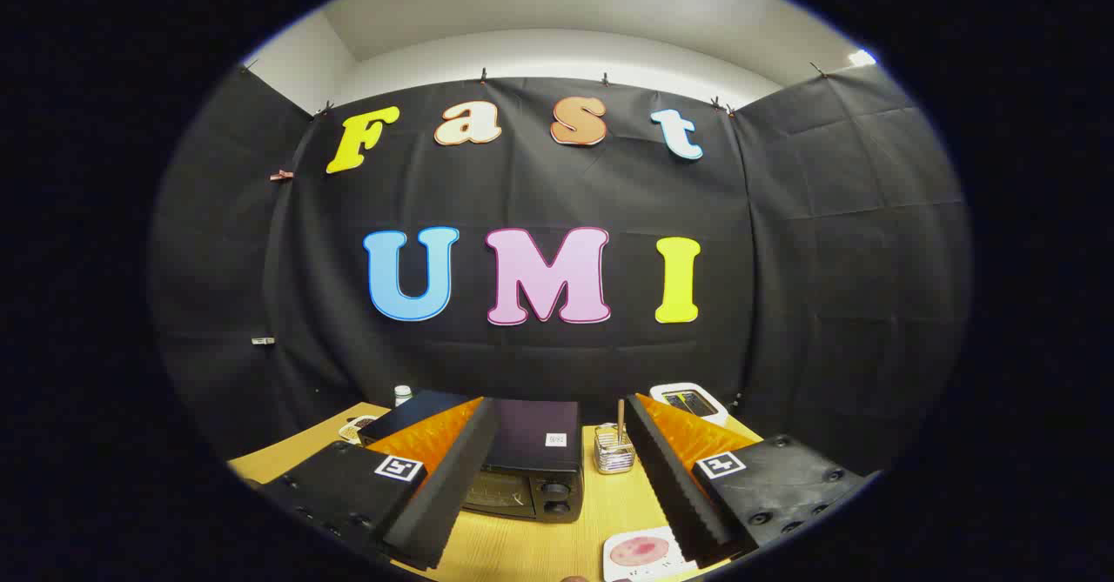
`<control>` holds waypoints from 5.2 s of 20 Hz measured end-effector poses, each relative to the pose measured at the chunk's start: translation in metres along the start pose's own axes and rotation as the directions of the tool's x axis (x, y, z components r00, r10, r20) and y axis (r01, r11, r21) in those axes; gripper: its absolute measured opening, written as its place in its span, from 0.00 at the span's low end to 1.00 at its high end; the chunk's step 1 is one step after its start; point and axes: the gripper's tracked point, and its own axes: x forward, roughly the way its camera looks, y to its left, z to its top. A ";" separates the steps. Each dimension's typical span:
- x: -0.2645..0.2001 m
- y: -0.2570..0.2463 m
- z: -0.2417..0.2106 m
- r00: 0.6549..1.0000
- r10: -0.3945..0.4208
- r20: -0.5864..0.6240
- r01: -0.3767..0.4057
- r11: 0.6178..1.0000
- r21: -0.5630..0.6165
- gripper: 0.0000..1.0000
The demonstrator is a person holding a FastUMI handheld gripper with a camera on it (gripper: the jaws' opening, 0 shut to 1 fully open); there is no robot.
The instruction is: Open the toaster oven, put the food inside, and close the toaster oven door.
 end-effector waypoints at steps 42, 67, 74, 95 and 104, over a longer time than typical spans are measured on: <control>0.087 0.140 -0.127 0.965 0.019 -0.263 -0.026 0.999 -0.022 0.98; 0.067 0.158 -0.205 0.857 0.015 -0.514 0.025 0.997 0.069 0.99; 0.011 0.161 -0.235 0.824 0.043 -0.565 -0.067 0.998 -0.021 1.00; -0.036 0.079 -0.240 0.752 0.130 -0.646 -0.245 0.965 -0.091 0.99; -0.001 -0.062 -0.204 0.777 0.039 -0.628 -0.120 0.989 -0.088 0.99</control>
